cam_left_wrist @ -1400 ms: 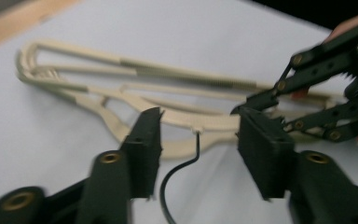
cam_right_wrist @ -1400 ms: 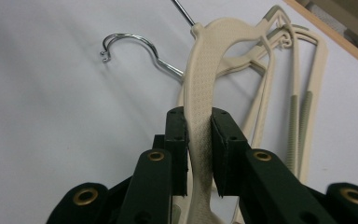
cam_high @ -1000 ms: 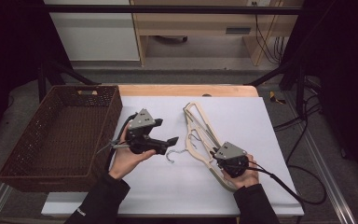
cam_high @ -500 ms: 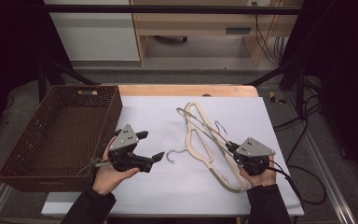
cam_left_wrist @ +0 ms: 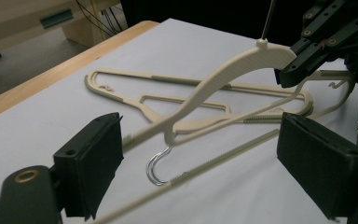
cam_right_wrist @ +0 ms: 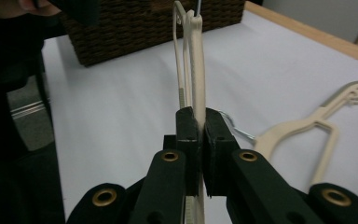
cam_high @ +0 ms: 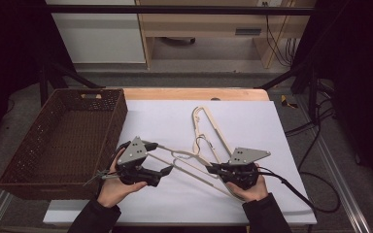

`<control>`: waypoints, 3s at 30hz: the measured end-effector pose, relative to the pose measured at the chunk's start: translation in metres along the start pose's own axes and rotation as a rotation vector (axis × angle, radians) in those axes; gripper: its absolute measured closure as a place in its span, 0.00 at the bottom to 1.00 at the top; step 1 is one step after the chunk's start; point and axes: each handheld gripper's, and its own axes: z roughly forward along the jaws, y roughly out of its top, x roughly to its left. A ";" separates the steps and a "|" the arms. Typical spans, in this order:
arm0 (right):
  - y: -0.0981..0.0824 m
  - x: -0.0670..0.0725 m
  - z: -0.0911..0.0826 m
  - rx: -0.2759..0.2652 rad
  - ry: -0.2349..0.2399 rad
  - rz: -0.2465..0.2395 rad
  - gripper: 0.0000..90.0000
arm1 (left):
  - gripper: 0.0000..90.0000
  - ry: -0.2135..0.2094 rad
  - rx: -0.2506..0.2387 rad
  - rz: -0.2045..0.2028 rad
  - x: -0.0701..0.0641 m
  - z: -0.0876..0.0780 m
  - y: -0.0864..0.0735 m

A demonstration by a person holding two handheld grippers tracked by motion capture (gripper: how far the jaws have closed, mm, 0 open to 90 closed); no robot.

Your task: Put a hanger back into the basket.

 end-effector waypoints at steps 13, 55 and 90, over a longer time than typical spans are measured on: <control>0.000 0.013 0.016 0.062 0.109 -0.027 0.97 | 0.46 -0.093 0.139 0.098 -0.012 0.032 -0.006; -0.006 -0.006 -0.014 -0.109 -0.216 0.038 0.34 | 0.96 -0.099 0.198 0.003 -0.021 0.018 0.000; -0.029 -0.029 -0.055 -0.147 -0.377 0.213 0.09 | 0.96 0.186 0.025 -0.027 0.069 -0.130 0.080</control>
